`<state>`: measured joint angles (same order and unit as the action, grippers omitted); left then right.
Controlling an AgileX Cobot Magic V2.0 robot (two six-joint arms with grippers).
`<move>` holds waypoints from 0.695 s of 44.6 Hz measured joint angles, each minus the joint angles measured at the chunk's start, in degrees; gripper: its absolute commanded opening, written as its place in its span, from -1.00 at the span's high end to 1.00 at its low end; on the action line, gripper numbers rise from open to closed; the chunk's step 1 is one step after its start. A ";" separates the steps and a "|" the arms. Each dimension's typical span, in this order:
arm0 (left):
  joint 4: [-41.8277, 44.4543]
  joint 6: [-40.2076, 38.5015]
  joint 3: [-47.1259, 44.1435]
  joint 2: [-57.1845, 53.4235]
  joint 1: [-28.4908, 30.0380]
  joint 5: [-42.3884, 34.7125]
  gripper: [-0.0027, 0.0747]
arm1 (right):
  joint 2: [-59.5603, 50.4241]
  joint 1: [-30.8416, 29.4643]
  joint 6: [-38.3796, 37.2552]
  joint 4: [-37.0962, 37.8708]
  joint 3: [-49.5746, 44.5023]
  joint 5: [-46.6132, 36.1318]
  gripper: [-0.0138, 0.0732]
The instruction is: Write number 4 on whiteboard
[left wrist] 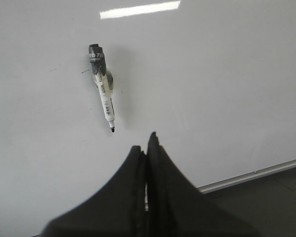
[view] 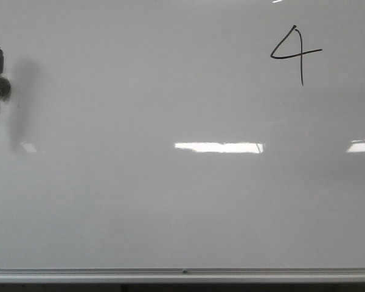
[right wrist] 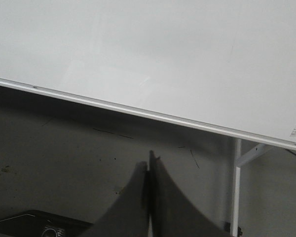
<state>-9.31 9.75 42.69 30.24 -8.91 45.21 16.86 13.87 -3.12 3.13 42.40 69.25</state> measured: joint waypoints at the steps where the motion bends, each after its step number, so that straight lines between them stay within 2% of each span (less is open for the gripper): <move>1: 0.00 0.00 0.00 0.00 0.00 0.00 0.98 | 0.00 0.00 0.00 0.00 0.00 0.00 0.95; 12: 0.00 0.00 -0.29 -0.55 0.00 -0.66 0.98 | 0.00 0.00 0.00 0.00 0.00 0.09 0.95; 19: 1.38 0.98 -3.54 -5.95 0.75 -2.66 0.98 | 0.00 0.00 0.00 0.00 0.00 0.13 0.95; 31: 5.16 1.69 -21.48 -20.98 5.05 -18.61 0.98 | 0.00 0.00 0.00 0.00 0.00 0.23 0.95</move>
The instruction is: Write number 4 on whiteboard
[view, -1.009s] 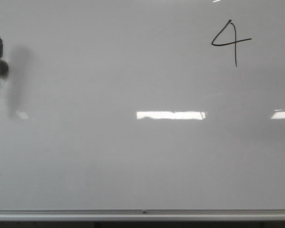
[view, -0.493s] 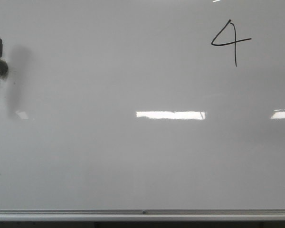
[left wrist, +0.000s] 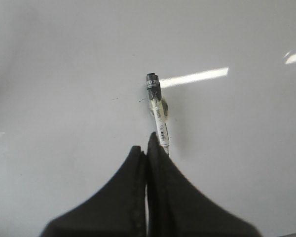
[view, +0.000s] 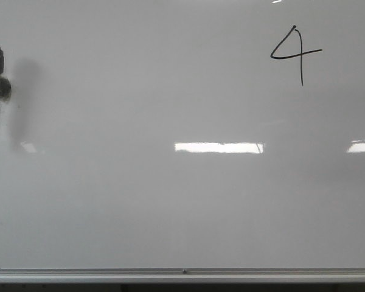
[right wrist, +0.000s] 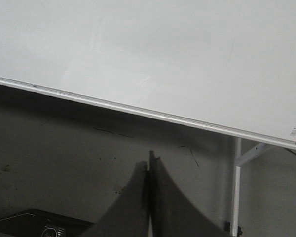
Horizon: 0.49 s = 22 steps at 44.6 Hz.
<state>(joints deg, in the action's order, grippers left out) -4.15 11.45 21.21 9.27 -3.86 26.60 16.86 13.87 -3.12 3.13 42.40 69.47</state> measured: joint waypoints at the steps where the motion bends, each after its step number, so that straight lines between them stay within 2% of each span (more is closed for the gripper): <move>1: 0.00 0.00 -1.80 -1.23 0.33 -1.55 0.98 | 0.00 0.00 0.00 0.00 0.00 0.00 0.95; 7: 0.00 0.13 -12.03 -8.20 1.63 -10.52 0.98 | 0.00 0.00 0.00 0.00 0.00 0.00 0.95; 14: -0.19 0.16 -21.51 -9.64 2.04 -22.49 0.98 | 0.00 0.00 0.00 0.00 0.00 0.00 0.95; 22: 0.01 -1.56 -21.63 -9.64 2.18 -25.95 0.98 | 0.00 0.00 0.00 0.00 0.00 0.00 0.95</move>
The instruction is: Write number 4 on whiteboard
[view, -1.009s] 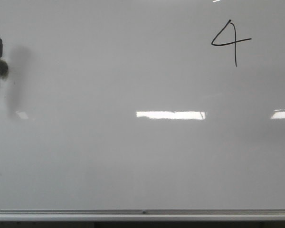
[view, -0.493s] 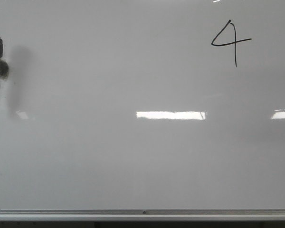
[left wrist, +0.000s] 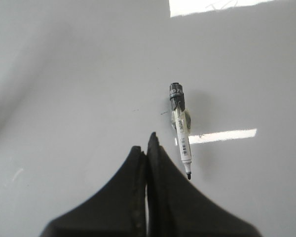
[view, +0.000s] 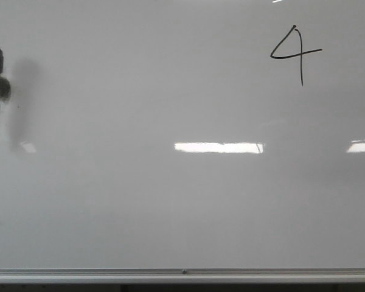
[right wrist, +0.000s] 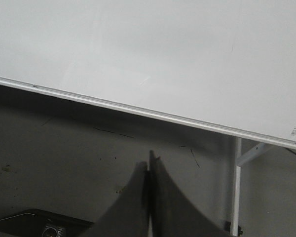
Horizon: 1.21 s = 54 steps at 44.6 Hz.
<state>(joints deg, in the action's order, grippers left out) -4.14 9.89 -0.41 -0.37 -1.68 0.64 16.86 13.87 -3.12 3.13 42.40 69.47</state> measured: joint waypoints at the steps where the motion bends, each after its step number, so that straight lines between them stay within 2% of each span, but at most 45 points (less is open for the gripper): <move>1: 0.51 -0.98 0.00 0.00 0.12 0.00 0.98 | 0.00 0.00 0.00 0.00 0.00 0.00 0.95; 5: 3.82 -6.06 0.00 0.00 0.50 0.20 0.98 | 0.00 0.00 0.00 0.00 0.00 0.13 0.95; 10: 5.50 -8.20 0.00 0.00 0.63 0.55 0.98 | 0.00 0.00 0.00 0.00 0.00 0.13 0.95; 54: 5.92 -9.08 0.00 0.00 2.35 1.58 0.98 | 0.00 0.00 0.00 0.00 0.00 0.13 0.95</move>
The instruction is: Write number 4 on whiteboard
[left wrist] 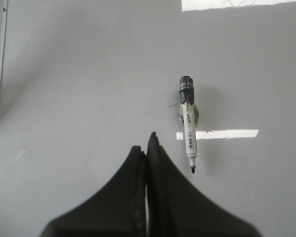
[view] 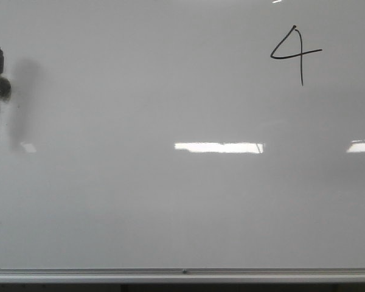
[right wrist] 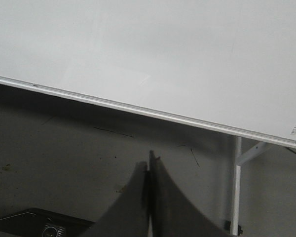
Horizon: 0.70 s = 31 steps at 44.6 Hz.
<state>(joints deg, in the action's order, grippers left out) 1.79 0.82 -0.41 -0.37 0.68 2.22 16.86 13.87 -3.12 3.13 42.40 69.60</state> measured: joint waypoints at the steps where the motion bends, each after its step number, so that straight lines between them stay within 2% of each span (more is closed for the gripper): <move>1: 0.00 0.00 0.00 0.00 0.00 0.00 0.98 | 0.00 0.00 0.00 0.00 0.00 0.00 0.95; 15: 0.00 0.00 0.00 0.00 0.00 0.00 0.98 | -0.12 0.00 0.00 0.00 -0.21 0.00 0.95; 20: 0.00 0.00 0.00 0.00 0.00 0.10 0.98 | -2.19 -1.79 0.00 0.15 -2.19 -1.41 0.95; 25: 0.00 0.00 0.00 0.00 0.00 0.10 0.98 | -5.82 -6.04 0.00 0.62 -7.34 -9.50 0.95; 31: 0.03 0.00 0.00 0.00 0.00 0.10 0.98 | -11.36 -10.91 0.00 0.75 -17.84 -25.54 0.95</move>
<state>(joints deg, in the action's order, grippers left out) 1.82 0.82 -0.41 -0.37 0.68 2.32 5.50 2.96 -3.12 3.88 24.56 44.06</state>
